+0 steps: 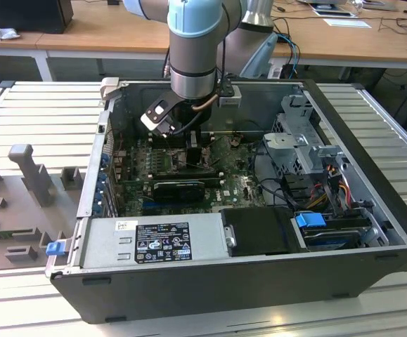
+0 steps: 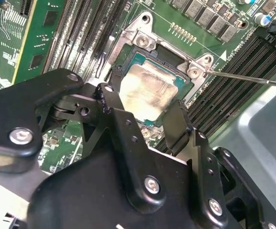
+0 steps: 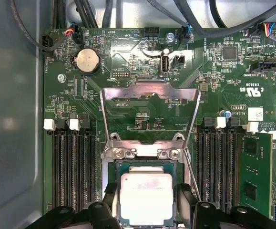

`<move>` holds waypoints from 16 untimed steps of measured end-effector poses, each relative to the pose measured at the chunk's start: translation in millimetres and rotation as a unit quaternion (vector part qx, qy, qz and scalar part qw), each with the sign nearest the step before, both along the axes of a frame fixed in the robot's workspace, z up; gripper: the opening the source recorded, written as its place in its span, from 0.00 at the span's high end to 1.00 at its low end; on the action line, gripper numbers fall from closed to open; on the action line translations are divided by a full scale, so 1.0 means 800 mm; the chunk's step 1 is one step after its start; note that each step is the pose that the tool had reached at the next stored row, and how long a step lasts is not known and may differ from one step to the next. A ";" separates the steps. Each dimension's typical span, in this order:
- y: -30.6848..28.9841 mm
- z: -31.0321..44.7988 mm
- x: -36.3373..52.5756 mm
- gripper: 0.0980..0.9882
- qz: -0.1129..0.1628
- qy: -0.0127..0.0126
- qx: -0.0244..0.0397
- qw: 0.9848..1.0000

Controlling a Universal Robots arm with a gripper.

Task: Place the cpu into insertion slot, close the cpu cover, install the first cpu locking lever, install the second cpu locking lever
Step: 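Place the cpu into insertion slot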

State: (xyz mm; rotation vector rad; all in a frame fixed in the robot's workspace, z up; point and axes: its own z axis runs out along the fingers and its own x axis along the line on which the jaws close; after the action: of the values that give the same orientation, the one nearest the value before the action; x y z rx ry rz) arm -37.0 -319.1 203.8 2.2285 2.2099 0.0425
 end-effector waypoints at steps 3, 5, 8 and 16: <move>0.0000 0.0092 0.000 0.43 0.000 0.000 0.000 1.000; 0.0000 0.0126 0.000 0.44 0.000 0.000 0.000 1.000; 0.0000 0.0157 0.000 0.66 0.000 0.000 0.000 1.000; 0.0000 0.0225 0.000 0.99 0.000 0.000 0.000 1.000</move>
State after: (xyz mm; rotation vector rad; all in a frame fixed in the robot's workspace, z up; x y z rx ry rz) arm -37.1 -319.1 221.8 2.2285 2.2099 0.0425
